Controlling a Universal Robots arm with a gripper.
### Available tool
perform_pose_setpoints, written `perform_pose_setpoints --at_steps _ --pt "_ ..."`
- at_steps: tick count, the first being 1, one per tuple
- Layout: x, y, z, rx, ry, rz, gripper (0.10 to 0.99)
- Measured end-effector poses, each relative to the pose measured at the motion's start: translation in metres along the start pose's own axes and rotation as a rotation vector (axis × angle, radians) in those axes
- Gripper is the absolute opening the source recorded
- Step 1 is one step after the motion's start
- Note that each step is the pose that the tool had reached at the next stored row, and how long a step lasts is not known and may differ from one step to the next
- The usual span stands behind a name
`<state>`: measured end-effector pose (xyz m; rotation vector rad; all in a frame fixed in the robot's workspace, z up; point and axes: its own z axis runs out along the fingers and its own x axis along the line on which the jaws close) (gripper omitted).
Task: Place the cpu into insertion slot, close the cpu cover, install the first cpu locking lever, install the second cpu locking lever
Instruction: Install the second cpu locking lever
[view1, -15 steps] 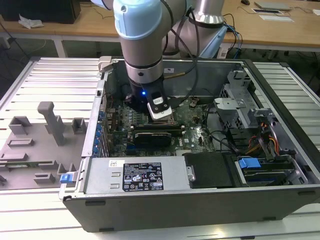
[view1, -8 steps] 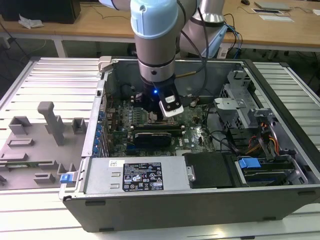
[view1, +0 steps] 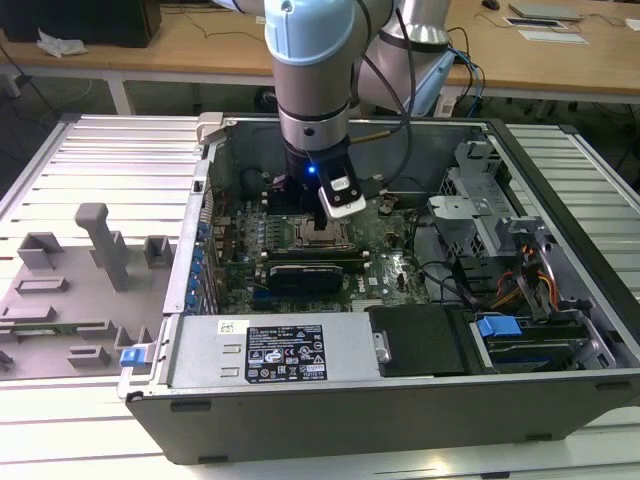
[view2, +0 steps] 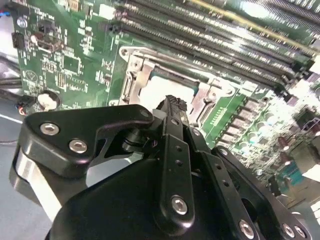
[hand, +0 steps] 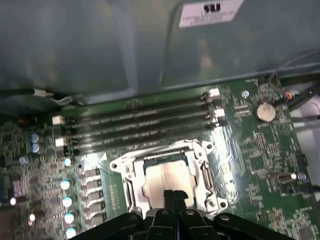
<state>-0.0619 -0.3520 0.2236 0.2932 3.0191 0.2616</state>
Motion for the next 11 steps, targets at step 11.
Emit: perform_pose_setpoints --at_steps 11 --pt "0.0002 0.0045 -0.0057 0.008 -0.0014 -0.001 0.106"
